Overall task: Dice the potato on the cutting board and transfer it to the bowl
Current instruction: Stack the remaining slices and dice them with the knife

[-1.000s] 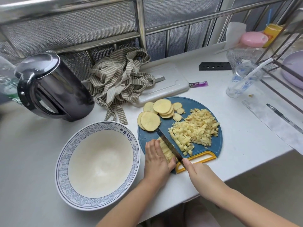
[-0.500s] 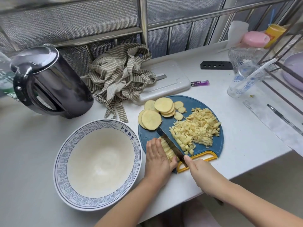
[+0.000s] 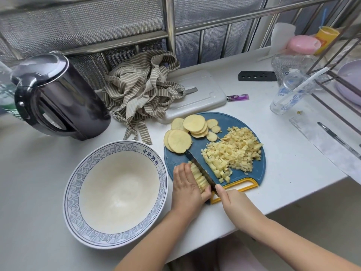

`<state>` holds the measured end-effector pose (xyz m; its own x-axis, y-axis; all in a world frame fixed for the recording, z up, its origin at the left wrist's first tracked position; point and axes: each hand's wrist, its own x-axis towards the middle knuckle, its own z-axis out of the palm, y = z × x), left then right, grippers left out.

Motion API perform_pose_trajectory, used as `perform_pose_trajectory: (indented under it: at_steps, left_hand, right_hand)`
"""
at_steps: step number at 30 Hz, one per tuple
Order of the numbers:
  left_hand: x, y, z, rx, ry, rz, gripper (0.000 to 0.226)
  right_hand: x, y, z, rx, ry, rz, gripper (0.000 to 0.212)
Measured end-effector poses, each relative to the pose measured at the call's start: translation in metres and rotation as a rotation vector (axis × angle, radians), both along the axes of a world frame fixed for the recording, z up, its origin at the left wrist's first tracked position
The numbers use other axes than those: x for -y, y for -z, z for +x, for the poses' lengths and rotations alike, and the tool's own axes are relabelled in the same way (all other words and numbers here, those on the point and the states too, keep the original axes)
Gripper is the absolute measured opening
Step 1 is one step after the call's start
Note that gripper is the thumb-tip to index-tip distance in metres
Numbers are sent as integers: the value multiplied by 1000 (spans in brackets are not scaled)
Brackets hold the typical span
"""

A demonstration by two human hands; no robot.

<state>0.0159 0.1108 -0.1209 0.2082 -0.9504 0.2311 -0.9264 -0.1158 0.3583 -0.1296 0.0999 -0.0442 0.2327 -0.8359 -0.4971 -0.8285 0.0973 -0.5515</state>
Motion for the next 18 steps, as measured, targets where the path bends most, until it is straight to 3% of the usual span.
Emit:
perform_pose_trajectory:
  at_steps: [11, 18]
  left_hand:
    - [-3, -5, -1, 8, -11, 2, 78]
    - [-7, -2, 2, -146, -2, 67, 81]
  right_hand:
    - [6, 9, -29, 215, 221, 128, 62]
    - [10, 0, -34, 256, 210, 177, 57]
